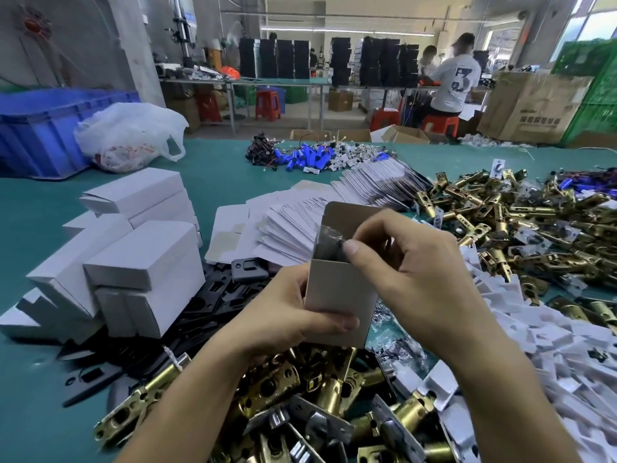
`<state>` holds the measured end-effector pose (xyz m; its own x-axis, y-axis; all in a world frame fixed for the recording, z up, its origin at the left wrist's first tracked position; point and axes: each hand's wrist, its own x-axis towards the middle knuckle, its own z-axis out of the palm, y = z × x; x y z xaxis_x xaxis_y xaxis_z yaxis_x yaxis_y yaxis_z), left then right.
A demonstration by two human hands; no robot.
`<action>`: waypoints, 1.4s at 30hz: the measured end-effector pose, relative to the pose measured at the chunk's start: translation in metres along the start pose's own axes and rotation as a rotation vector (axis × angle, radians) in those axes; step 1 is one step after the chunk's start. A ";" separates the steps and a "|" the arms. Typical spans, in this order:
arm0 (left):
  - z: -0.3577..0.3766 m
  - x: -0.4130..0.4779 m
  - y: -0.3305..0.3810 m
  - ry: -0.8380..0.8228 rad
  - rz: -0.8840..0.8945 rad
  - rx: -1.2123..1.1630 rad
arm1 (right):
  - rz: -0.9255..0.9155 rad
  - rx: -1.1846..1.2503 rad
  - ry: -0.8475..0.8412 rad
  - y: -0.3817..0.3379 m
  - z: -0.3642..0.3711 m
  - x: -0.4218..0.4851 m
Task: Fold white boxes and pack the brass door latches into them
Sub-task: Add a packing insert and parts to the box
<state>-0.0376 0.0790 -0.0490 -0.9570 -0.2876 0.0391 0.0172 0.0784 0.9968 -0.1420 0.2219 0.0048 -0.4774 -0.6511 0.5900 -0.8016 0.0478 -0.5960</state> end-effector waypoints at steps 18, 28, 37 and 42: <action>0.004 0.003 -0.004 0.031 0.184 0.004 | 0.086 -0.339 -0.280 -0.011 -0.002 0.000; 0.011 -0.004 0.007 0.008 0.312 -0.165 | 0.063 0.153 0.089 0.014 0.001 0.002; 0.006 0.000 0.000 0.072 0.322 -0.079 | 0.251 0.451 0.050 0.028 0.007 0.000; 0.005 0.002 -0.001 0.061 0.287 -0.056 | 0.284 0.637 0.007 0.030 0.001 -0.001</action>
<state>-0.0405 0.0828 -0.0500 -0.8915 -0.3184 0.3222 0.3019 0.1124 0.9467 -0.1654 0.2233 -0.0139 -0.6412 -0.6742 0.3666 -0.2791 -0.2401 -0.9298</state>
